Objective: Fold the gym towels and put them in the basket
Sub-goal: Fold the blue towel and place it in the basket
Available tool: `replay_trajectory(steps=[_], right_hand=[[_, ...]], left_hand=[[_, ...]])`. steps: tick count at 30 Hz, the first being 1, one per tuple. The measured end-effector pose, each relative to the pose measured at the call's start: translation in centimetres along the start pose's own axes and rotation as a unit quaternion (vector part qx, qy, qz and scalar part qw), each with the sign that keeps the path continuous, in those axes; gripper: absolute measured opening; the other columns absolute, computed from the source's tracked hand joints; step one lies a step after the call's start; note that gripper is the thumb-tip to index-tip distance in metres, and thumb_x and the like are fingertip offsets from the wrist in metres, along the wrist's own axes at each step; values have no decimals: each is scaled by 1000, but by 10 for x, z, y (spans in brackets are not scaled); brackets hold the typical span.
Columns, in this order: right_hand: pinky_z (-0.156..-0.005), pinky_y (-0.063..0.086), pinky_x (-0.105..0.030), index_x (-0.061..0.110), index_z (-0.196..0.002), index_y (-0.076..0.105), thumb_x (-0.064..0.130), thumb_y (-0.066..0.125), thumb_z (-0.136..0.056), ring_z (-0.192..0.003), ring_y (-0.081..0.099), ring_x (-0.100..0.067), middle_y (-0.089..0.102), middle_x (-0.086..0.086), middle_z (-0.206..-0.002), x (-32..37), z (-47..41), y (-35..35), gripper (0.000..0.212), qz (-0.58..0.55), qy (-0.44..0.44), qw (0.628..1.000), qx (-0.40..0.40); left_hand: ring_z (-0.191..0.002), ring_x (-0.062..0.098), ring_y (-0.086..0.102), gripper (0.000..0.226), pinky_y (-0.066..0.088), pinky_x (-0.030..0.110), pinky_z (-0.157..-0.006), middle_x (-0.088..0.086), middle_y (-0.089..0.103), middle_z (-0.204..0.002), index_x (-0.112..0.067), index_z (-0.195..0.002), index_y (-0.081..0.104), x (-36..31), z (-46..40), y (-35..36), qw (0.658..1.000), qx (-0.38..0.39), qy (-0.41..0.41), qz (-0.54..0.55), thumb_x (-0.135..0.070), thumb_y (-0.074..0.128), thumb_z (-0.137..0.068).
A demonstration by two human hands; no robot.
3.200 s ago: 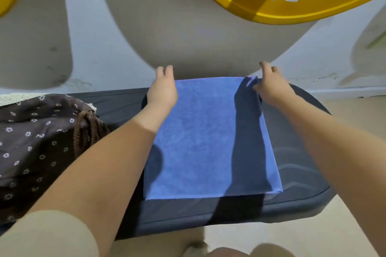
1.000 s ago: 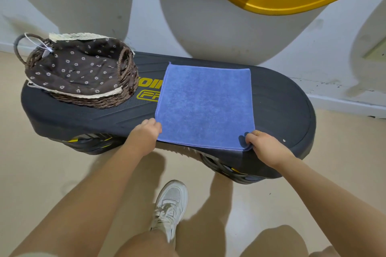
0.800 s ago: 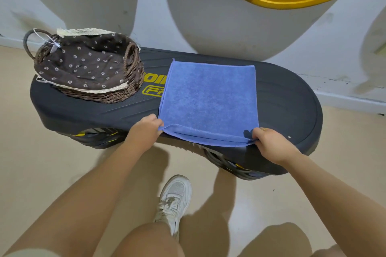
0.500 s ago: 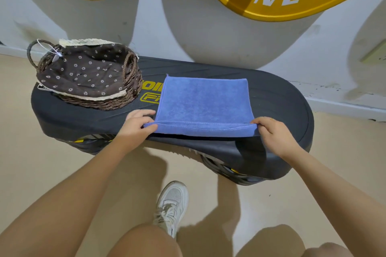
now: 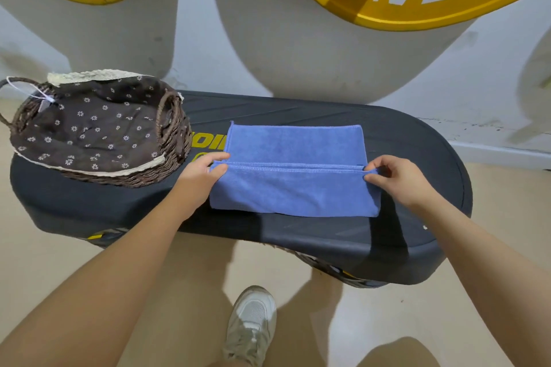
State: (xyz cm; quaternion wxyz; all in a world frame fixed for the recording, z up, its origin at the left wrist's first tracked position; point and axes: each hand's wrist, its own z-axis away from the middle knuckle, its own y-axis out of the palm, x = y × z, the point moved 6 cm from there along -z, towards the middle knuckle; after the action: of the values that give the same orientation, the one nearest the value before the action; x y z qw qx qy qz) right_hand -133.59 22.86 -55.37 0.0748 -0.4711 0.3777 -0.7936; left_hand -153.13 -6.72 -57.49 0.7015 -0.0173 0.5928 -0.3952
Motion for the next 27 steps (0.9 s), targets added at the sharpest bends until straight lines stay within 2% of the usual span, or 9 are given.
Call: replay_trajectory(steps=[4,6,8,13,16,19,21,24,27], right_hand=[[-63,39,-30,13,-72,57,14,62,-86,-74,50,-20,58,-5,-77,2,-33,-8,15,-29,52,998,-26],[-72,47,-35,13,-69,55,12,60,-87,-76,52,-21,57,-6,-75,1,-50,-9,19,-81,81,993,-21],[-82,52,-44,12,-68,54,8,58,-88,-79,55,-23,58,-6,-73,2,-65,-10,20,-129,101,986,-24],[-82,54,-43,18,-67,53,10,57,-86,-77,56,-25,59,-3,-72,6,-105,-12,21,-33,117,990,-70],[-72,40,-31,9,-83,57,10,53,-88,-82,51,-24,58,-7,-83,8,-118,-9,6,47,126,987,-94],[-74,36,-28,4,-103,60,9,49,-90,-90,52,-28,62,-14,-99,4,-123,-3,18,76,131,982,-109],[-83,41,-31,5,-112,62,10,49,-91,-106,56,-32,64,-14,-113,3,-124,0,25,84,125,983,-107],[-80,42,-34,8,-109,65,14,47,-93,-107,56,-34,65,-14,-114,1,-122,-2,25,115,135,977,-117],[-75,37,-31,11,-105,63,17,45,-93,-101,56,-34,65,-14,-108,0,-120,-4,22,129,145,970,-146]], left_hand=[[-94,15,50,16,37,27,-77,2,57,-101,-11,-101,63,-11,-27,-2,999,11,-5,-37,-18,52,-92],[-86,17,48,13,36,28,-72,3,55,-90,-13,-85,61,-13,-42,-5,999,15,-11,-40,-19,52,-92],[-78,18,45,21,34,30,-70,4,50,-81,-14,-72,55,-15,-60,-5,999,13,-14,-29,-19,52,-91],[-68,22,32,32,24,31,-61,6,36,-66,-11,-64,41,-18,-100,0,996,-2,-15,-85,-22,50,-92],[-67,23,30,42,23,23,-52,3,30,-59,-14,-57,28,-23,-116,5,988,-3,10,-153,-19,50,-92],[-67,28,32,45,26,20,-50,2,29,-54,-15,-55,25,-26,-125,10,982,-1,27,-184,-18,51,-92],[-68,26,38,34,29,23,-54,4,40,-59,-15,-61,39,-25,-129,10,981,2,30,-192,-21,51,-92],[-70,28,43,21,30,30,-60,9,48,-65,-14,-77,47,-27,-132,10,977,-11,33,-213,-25,48,-93],[-65,29,39,22,27,31,-58,4,38,-56,-11,-78,41,-30,-135,15,967,-26,47,-247,-25,45,-95]])
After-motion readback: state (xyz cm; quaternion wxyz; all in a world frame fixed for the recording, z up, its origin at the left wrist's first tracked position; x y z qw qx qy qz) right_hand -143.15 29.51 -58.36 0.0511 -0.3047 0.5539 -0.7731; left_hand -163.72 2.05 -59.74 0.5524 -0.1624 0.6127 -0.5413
